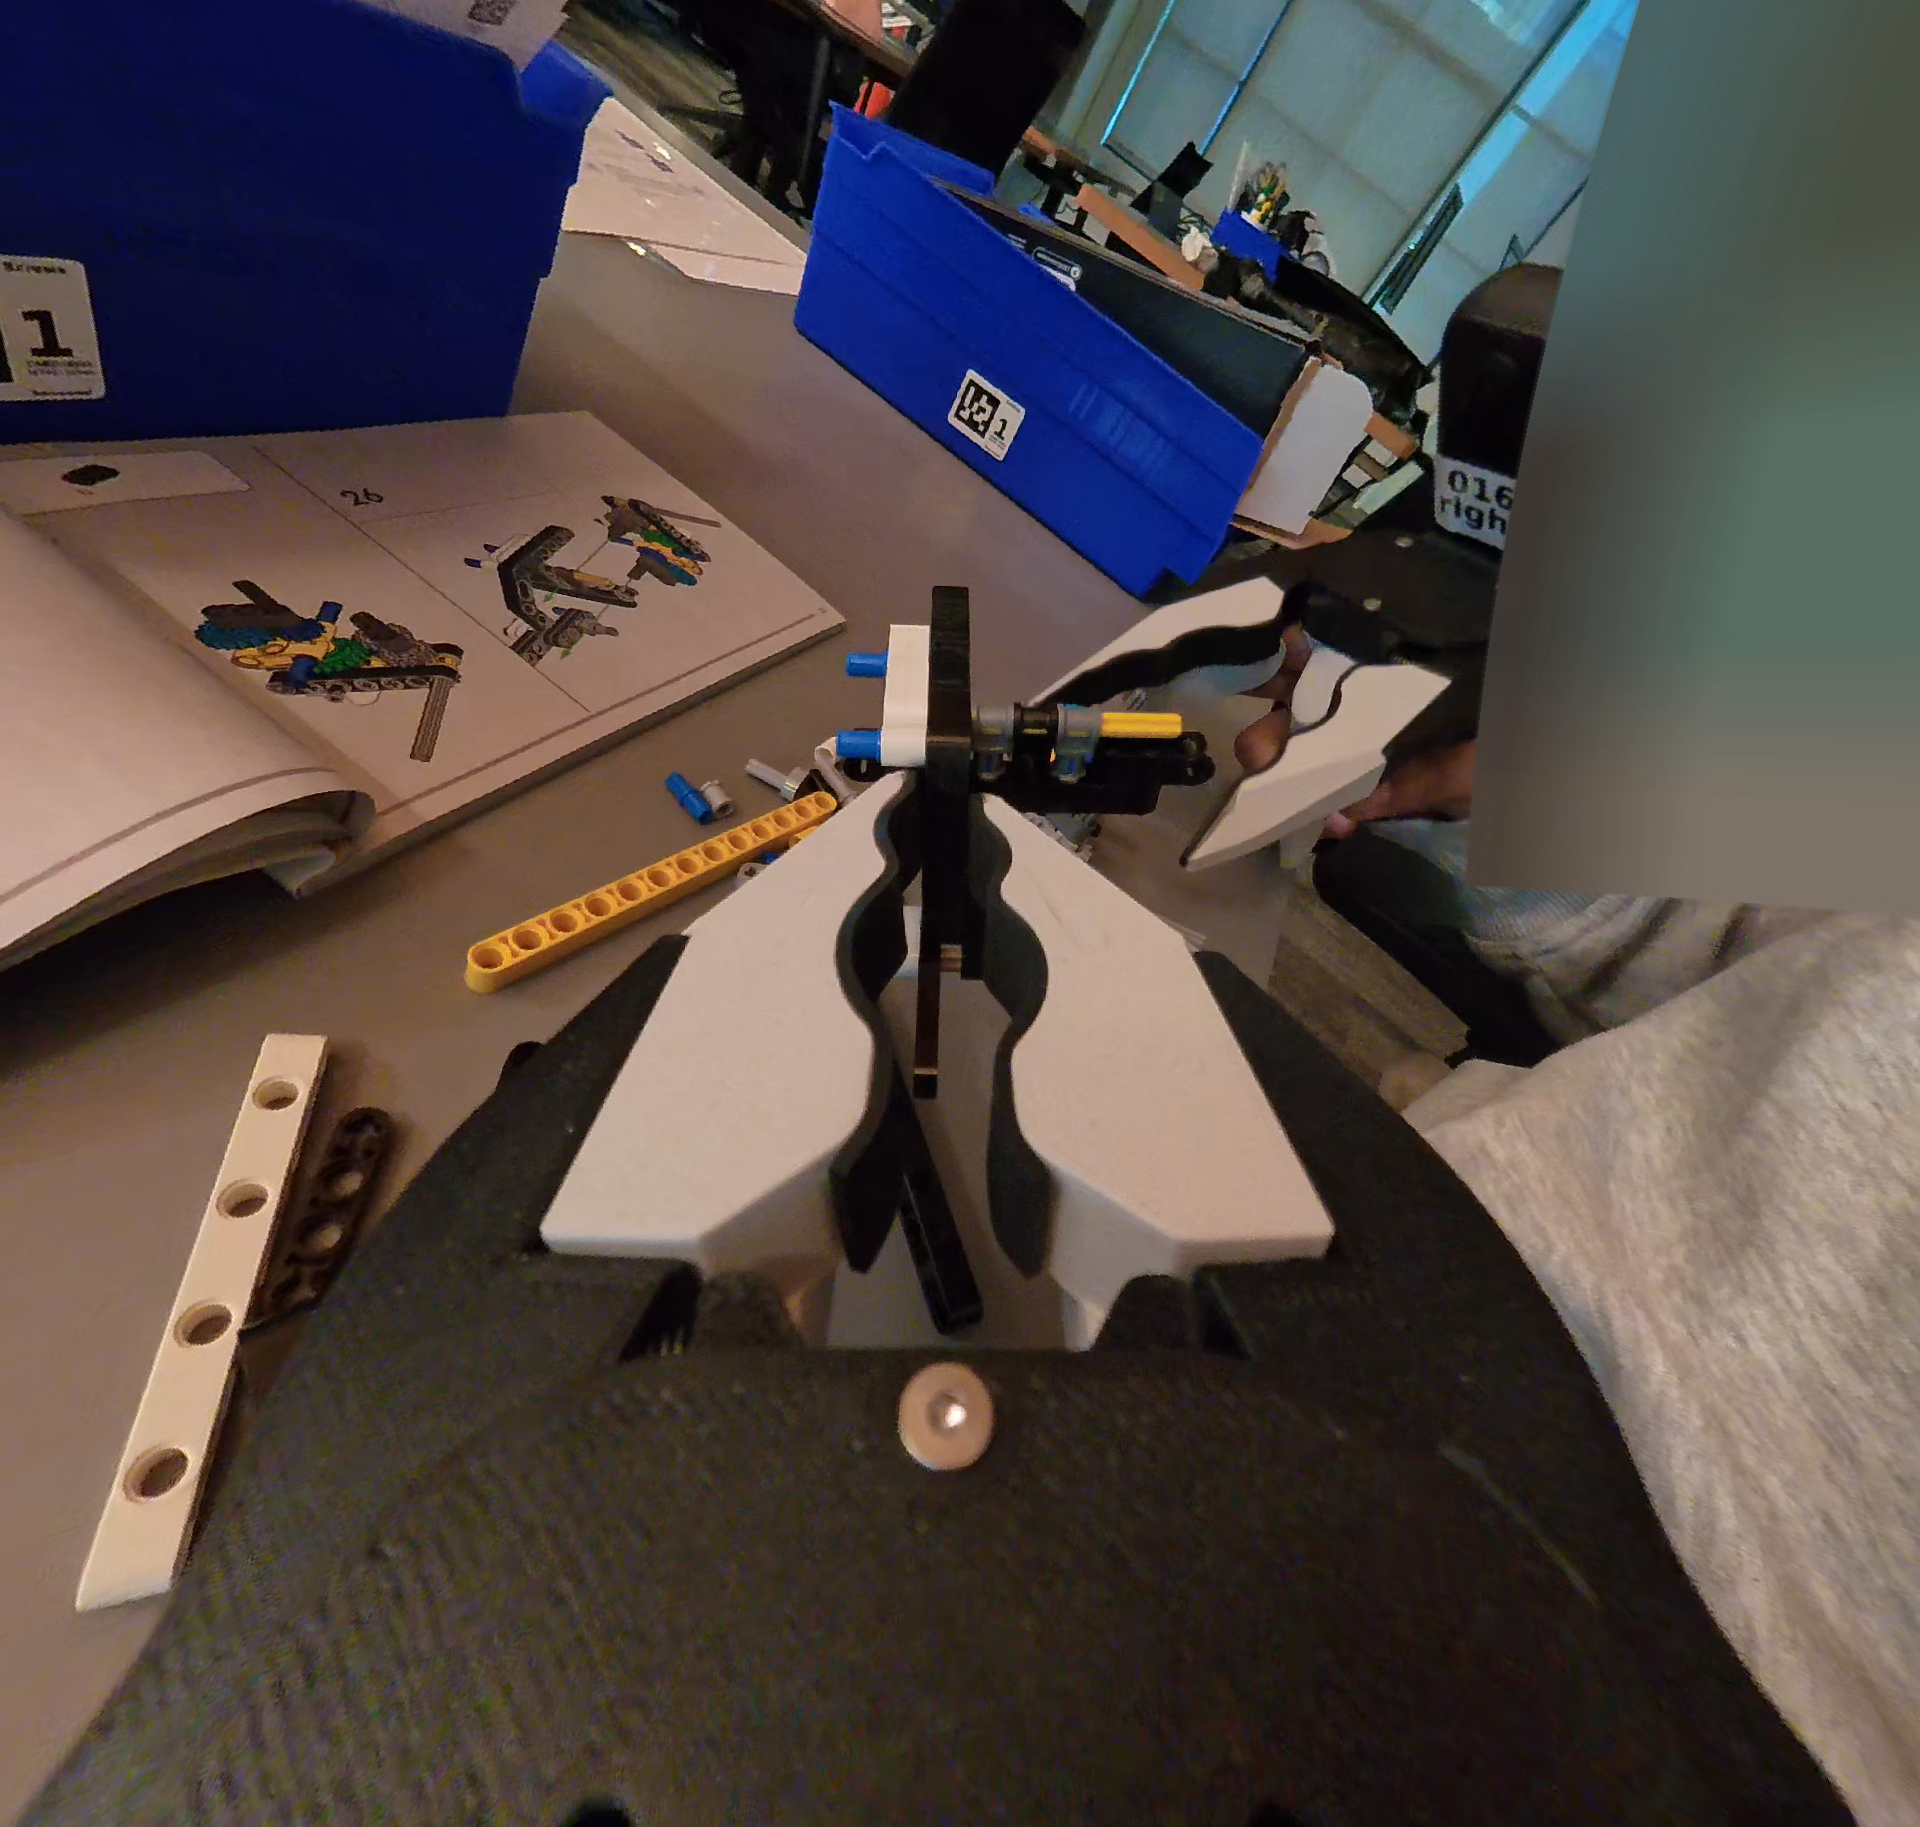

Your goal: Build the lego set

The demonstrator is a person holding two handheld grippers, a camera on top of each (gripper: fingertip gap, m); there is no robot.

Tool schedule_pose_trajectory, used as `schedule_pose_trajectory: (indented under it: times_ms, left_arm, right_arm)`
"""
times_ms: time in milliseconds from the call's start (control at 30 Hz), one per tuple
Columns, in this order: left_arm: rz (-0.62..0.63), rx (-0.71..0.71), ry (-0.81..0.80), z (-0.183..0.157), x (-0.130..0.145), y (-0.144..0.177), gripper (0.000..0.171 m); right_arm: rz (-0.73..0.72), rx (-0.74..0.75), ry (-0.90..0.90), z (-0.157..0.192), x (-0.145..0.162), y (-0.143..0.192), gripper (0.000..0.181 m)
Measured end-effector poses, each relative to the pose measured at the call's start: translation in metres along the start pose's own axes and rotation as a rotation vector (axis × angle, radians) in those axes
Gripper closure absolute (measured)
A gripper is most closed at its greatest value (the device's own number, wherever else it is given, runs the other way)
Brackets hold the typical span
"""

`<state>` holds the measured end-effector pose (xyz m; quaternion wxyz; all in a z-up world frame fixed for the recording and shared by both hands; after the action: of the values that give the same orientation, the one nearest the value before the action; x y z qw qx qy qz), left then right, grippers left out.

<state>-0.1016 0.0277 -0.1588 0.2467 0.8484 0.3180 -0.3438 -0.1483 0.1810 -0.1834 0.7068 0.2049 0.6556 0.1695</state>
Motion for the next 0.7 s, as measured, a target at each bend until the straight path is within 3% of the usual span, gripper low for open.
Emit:
schedule_pose_trajectory:
  times_ms: [300,700]
  left_arm:
    - [-0.001,0.004,0.005,0.000,0.000,0.000,0.167]
    - [0.002,0.002,-0.006,-0.001,0.001,0.000,0.167]
  right_arm:
    - [0.071,-0.033,-0.021,0.028,0.011,0.001,0.103]
    - [0.002,-0.077,-0.121,0.068,0.006,-0.001,0.105]
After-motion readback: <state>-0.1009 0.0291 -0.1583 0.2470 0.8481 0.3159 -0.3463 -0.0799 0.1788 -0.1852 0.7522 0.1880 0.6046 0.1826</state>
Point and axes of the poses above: each gripper's, where its closed fingertips meet, y back along the fingers, x out of its underside, z = x × y across the jaws, the point moved 4 cm from there along y, back along the fingers, and after that the axes turned 12 degrees about y, right-handed, at the moved point
